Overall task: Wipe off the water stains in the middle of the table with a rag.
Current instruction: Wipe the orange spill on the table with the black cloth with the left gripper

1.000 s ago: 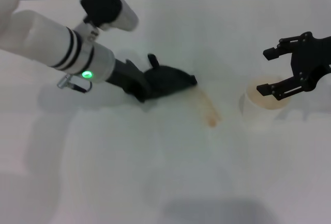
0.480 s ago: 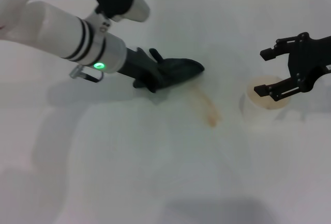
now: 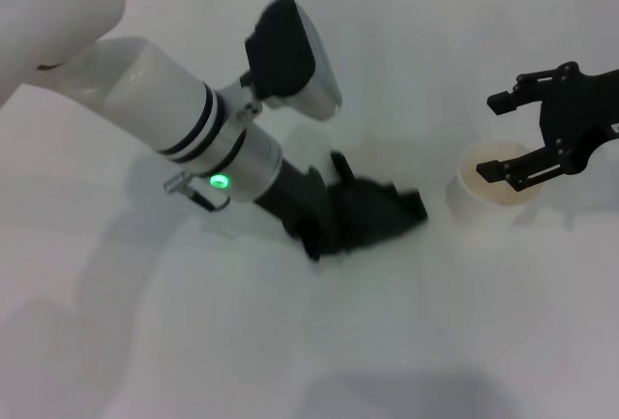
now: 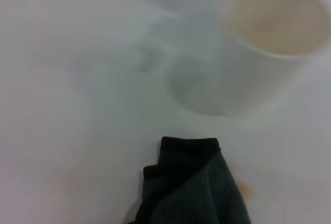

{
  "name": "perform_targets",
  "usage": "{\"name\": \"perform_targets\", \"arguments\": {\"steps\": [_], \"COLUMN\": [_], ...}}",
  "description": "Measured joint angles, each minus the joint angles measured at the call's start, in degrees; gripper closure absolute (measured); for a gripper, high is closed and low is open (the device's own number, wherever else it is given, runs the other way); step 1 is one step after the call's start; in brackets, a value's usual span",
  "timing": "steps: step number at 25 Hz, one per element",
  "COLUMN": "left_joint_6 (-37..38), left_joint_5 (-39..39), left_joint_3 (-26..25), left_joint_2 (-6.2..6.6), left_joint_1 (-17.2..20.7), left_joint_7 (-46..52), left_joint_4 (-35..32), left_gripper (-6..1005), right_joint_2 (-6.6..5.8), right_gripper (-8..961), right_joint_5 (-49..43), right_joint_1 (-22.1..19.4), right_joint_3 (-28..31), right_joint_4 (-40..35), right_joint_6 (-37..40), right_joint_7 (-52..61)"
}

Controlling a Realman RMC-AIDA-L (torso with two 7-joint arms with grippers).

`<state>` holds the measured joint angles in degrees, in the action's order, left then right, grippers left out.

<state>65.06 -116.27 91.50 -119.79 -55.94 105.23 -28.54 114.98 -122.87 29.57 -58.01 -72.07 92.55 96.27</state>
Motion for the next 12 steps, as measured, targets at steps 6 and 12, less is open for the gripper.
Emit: {"name": "perform_targets", "arguments": {"steps": [6,12], "left_joint_6": [6.81,5.65], "left_joint_5": [0.46,0.53], "left_joint_3": [-0.11,-0.11], "left_joint_2": [0.20,0.07], "left_joint_1": [1.09,3.03], "left_joint_7": [-2.32,-3.20], "left_joint_4": [-2.57,-5.60], "left_gripper": [889,884], "right_joint_2": [-0.09,-0.04], "right_gripper": [83,83], "right_joint_5": [0.01,0.02], "right_joint_1": [-0.17,0.07], "right_joint_3": [0.36,0.39], "right_joint_4": [-0.20,-0.14], "right_joint_6": [0.02,0.13], "right_joint_7": [-0.04,-0.01]}}
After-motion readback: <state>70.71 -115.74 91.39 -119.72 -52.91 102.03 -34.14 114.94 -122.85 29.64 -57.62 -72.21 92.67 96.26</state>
